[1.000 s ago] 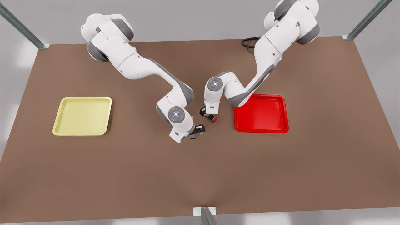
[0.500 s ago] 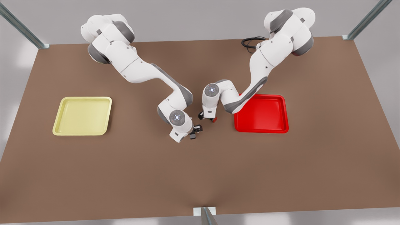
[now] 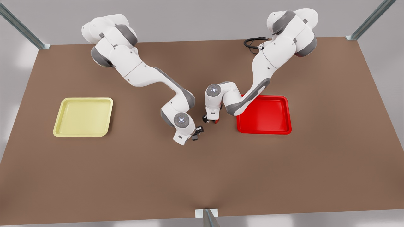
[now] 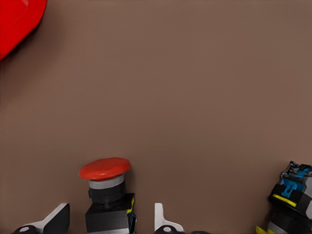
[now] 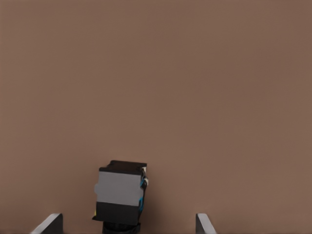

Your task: Place the switches on the corresponding trays according to their colors

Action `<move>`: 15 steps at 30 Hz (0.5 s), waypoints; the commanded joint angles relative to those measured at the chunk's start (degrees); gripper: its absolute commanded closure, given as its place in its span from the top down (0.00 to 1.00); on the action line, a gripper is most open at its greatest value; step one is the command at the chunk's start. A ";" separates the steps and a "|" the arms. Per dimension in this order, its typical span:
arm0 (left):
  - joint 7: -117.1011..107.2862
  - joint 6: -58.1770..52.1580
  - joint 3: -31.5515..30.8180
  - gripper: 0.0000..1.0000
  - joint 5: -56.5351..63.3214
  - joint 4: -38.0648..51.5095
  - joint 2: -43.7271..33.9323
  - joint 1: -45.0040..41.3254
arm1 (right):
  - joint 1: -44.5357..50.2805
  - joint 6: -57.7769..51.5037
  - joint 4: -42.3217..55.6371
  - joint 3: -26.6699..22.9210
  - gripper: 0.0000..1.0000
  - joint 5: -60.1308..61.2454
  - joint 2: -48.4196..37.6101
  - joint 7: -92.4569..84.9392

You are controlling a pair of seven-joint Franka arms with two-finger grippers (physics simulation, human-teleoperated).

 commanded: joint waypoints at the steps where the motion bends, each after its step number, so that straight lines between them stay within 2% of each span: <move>1: 0.00 -0.04 0.00 0.79 -0.11 0.00 0.00 0.00 | 0.11 0.22 0.00 0.02 1.00 0.00 0.23 0.23; 9: -2.11 -0.30 0.00 0.76 -1.34 -0.18 0.00 0.00 | 0.11 2.86 0.00 0.02 1.00 0.35 2.25 0.67; 15: -2.11 -0.57 -0.09 0.70 -3.88 -0.18 0.00 -0.09 | 0.72 3.04 0.00 0.02 1.00 0.17 2.95 0.76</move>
